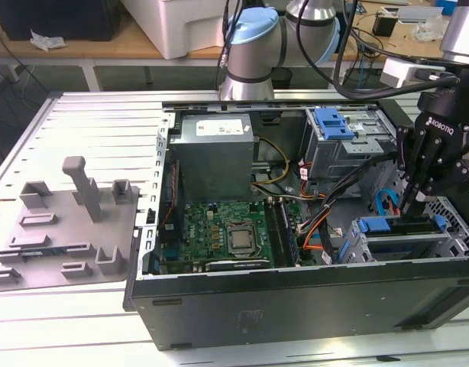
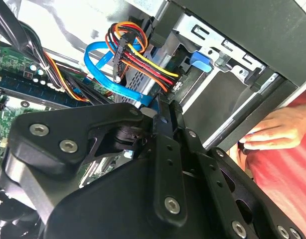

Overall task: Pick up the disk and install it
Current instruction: 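Insert the second disk wire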

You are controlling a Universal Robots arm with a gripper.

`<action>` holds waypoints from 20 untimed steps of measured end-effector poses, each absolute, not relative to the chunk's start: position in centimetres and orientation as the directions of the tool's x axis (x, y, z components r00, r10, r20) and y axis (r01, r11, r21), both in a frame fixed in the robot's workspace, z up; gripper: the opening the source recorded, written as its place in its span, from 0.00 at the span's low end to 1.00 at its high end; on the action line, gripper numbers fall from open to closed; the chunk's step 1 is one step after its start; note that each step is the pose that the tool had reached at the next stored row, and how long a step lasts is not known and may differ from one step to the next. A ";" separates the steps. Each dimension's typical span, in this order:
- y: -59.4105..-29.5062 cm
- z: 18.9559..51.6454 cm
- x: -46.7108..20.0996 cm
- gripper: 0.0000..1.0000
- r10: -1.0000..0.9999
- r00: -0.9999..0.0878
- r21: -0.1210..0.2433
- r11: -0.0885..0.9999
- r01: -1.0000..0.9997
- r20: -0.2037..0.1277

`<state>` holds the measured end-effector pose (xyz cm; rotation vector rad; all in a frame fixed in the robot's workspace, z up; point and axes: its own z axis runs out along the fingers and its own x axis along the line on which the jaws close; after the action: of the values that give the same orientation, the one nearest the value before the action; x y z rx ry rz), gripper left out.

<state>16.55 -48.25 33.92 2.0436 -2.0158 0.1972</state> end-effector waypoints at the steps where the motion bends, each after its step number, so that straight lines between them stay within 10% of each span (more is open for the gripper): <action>1: -48.2 33.9 16.5 0.16 -0.960 0.026 0.091 -0.001 -0.996 0.279; 20: -48.2 33.8 16.4 0.16 -0.960 0.025 0.084 -0.001 -0.997 0.279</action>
<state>16.35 -48.25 33.80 2.0466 -2.0197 0.2055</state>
